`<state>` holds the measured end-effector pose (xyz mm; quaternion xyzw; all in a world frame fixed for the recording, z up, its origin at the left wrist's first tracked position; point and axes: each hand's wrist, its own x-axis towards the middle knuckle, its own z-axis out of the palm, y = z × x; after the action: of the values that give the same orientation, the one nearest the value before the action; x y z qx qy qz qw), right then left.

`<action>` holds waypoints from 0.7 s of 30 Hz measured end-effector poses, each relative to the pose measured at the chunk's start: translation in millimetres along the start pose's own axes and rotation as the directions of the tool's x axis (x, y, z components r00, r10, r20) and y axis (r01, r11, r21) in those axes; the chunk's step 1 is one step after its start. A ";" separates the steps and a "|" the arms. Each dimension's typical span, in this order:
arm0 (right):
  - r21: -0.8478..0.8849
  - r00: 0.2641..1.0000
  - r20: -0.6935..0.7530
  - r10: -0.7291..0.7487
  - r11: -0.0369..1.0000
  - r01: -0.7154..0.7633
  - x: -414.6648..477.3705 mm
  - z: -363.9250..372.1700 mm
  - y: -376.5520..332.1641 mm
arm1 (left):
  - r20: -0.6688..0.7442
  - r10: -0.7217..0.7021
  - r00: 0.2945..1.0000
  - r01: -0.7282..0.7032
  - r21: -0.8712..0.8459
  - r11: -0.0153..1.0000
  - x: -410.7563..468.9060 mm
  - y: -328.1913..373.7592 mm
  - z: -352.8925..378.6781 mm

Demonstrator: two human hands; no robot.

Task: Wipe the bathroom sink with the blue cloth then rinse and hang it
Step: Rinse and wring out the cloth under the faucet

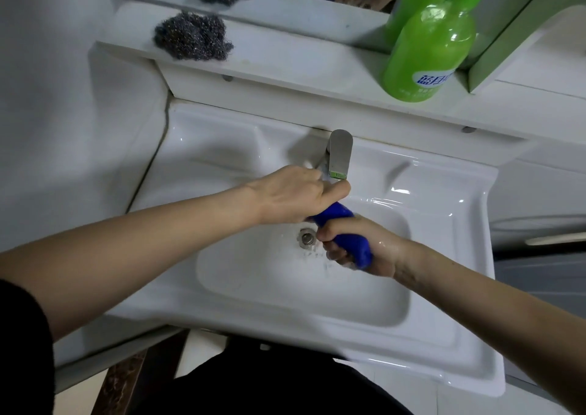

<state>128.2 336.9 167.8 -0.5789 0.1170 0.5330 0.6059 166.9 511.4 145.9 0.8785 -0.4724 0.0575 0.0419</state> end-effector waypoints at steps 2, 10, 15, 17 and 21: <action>0.204 0.988 0.146 0.059 0.975 -0.088 4.4 0.3 10.0 | -0.096 0.027 0.995 -0.023 0.049 0.999 -1.6 1.7 4.7; 0.255 0.991 0.125 -0.036 0.967 0.003 31.8 1.8 39.1 | -0.029 -0.166 0.986 0.164 -0.083 0.983 -12.5 14.7 24.6; -0.206 0.990 -0.036 -0.137 0.970 0.127 18.2 -6.0 16.7 | 0.049 -0.356 0.933 0.355 -0.283 0.891 -21.4 11.5 15.2; -0.421 0.993 -0.046 -0.106 0.904 0.077 12.0 -10.7 11.5 | 0.305 -0.443 0.843 0.529 -0.327 0.783 -23.0 24.3 10.6; -0.755 0.931 -0.149 -0.333 0.646 0.110 1.6 -14.6 14.0 | 0.689 -0.417 0.592 0.792 -0.403 0.458 -34.6 28.1 15.6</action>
<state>124.9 322.3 154.1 -0.8510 -0.0969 0.3697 0.3601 125.4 522.4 126.2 0.8904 -0.0902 -0.3667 0.2543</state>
